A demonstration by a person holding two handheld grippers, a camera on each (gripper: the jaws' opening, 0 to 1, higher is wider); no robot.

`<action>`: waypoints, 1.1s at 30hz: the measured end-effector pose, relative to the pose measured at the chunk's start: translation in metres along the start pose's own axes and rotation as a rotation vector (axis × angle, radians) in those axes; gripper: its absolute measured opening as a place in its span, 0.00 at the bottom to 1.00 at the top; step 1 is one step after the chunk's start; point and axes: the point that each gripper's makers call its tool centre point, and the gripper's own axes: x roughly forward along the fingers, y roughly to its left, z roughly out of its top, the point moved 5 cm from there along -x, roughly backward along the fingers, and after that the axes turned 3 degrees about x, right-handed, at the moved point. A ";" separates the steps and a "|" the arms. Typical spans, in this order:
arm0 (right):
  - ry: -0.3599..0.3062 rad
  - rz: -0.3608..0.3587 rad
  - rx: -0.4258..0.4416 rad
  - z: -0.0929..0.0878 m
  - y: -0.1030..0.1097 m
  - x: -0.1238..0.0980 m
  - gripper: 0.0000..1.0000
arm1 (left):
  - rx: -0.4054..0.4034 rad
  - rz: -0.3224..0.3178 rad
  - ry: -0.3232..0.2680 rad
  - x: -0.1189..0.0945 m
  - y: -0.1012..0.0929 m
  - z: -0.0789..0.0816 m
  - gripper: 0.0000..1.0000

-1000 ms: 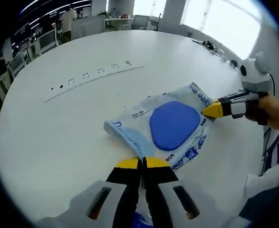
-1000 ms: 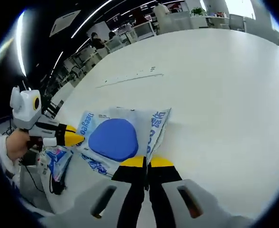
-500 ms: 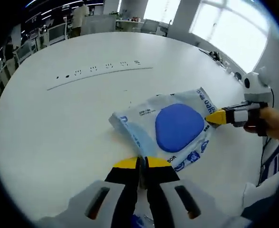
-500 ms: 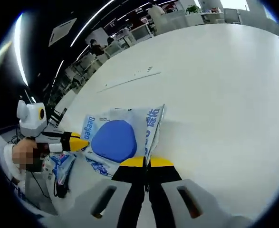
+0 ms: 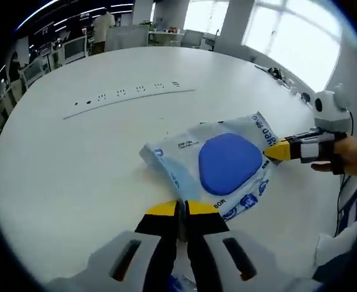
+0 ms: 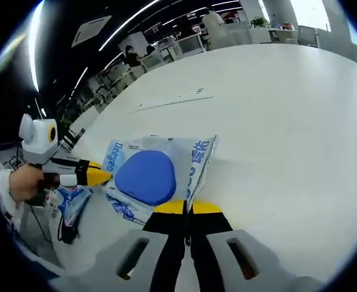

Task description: Arrange the tabletop items into an orderly group along one side of the table until the central work area is clear of visible clutter.

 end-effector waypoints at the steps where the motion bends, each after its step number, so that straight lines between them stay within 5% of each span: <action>1: 0.002 0.003 -0.004 0.000 0.000 0.000 0.00 | -0.005 -0.001 -0.003 0.000 0.001 0.000 0.00; 7: 0.042 0.007 -0.035 0.002 0.002 0.001 0.02 | 0.043 0.023 0.009 0.001 -0.003 -0.001 0.00; 11: 0.012 0.017 -0.055 0.013 0.000 -0.007 0.30 | 0.035 0.027 0.008 0.001 -0.002 -0.002 0.00; 15: -0.058 0.076 -0.068 0.023 0.016 -0.025 0.36 | 0.043 0.033 0.008 0.000 -0.003 -0.002 0.00; 20: -0.024 0.084 -0.188 0.011 0.028 -0.039 0.64 | 0.069 0.049 0.004 0.001 -0.005 -0.002 0.00; 26: -0.021 0.051 -0.177 -0.003 0.032 -0.053 0.87 | 0.090 0.065 0.011 0.001 -0.005 -0.002 0.00; 29: -0.050 0.054 -0.156 0.000 0.034 -0.064 0.89 | 0.073 0.066 0.009 0.001 -0.005 -0.002 0.00; 33: -0.055 0.055 -0.137 -0.003 0.035 -0.075 0.88 | -0.063 0.034 0.026 0.000 -0.004 -0.003 0.01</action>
